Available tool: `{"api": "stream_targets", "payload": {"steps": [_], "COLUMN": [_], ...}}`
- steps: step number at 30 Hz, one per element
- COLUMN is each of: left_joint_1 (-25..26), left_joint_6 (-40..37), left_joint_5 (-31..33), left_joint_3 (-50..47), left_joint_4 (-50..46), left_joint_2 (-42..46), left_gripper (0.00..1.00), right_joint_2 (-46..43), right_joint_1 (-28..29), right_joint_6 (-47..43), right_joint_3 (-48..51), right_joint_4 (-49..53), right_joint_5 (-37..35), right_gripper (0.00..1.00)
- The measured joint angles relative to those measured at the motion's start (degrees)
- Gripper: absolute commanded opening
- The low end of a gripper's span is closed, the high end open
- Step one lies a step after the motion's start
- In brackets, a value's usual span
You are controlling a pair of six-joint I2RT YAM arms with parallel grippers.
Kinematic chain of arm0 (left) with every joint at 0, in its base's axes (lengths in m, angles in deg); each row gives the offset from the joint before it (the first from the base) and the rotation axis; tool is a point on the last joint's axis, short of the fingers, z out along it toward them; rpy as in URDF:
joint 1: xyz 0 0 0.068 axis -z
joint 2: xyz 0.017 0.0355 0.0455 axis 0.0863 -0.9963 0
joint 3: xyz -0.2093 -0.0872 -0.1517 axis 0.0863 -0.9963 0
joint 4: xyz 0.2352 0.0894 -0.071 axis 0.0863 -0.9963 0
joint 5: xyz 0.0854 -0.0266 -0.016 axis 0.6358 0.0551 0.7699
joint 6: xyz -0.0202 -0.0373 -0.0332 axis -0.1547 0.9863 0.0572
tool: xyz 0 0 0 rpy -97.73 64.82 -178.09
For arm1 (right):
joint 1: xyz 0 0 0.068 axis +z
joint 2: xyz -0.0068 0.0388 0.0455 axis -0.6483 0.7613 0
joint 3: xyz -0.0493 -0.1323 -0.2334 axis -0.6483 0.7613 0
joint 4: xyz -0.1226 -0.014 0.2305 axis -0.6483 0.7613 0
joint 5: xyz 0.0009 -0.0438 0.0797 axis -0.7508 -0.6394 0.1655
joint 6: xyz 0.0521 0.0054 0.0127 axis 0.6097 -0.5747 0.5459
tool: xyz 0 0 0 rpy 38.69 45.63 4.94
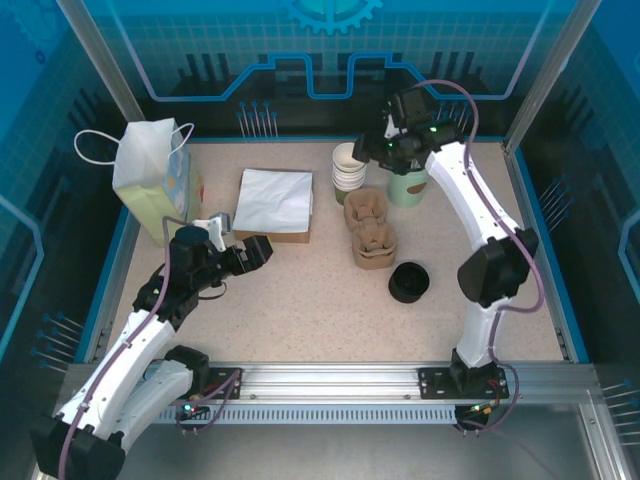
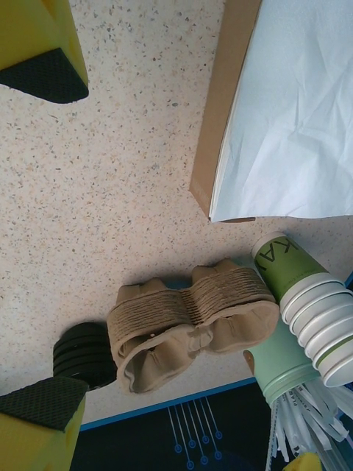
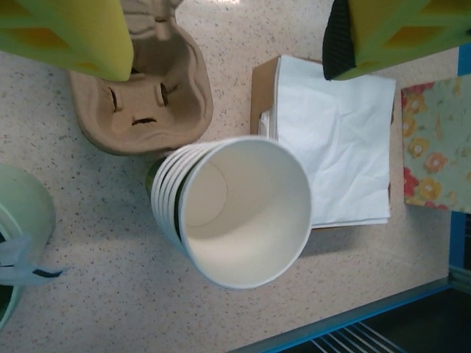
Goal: Pack the takeout coffee
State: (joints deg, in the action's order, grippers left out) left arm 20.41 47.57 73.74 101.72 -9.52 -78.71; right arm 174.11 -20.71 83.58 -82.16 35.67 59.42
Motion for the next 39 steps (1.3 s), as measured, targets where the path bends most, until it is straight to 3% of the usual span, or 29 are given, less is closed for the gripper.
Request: {"api": "stream_targets", "payload": {"steps": [12, 28, 39], "left_joint_1": [0.0, 0.0, 0.0], "left_joint_6": [-0.4, -0.6, -0.6], "left_joint_5": [0.0, 0.0, 0.0], "left_joint_3": [0.0, 0.0, 0.0], "left_joint_4": [0.1, 0.1, 0.1], "left_joint_2": [-1.4, -1.8, -1.9], "left_gripper": [0.99, 0.99, 0.99], "right_joint_2": [14.0, 15.7, 15.9], "right_joint_1": [-0.2, -0.8, -1.0], "right_joint_6": [2.6, 3.2, 3.3], "right_joint_3": [-14.4, -15.2, -15.3], "right_joint_4": [5.5, 6.1, 6.1], "right_joint_5": [-1.5, -1.4, -0.8], "right_gripper": [0.45, 0.18, 0.11]}}
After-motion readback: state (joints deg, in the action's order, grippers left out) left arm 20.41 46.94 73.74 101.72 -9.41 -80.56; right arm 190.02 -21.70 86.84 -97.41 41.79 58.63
